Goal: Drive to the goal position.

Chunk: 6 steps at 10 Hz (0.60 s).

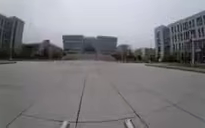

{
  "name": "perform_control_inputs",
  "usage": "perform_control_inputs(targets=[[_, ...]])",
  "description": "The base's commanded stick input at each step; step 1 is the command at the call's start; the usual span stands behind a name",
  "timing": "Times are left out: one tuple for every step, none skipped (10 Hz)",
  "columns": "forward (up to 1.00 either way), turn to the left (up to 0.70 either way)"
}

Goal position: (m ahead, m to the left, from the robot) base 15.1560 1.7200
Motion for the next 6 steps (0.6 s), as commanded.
perform_control_inputs(targets=[[1.0,0.0],[1.0,0.0],[1.0,0.0],[1.0,0.0],[1.0,0.0],[1.0,0.0]])
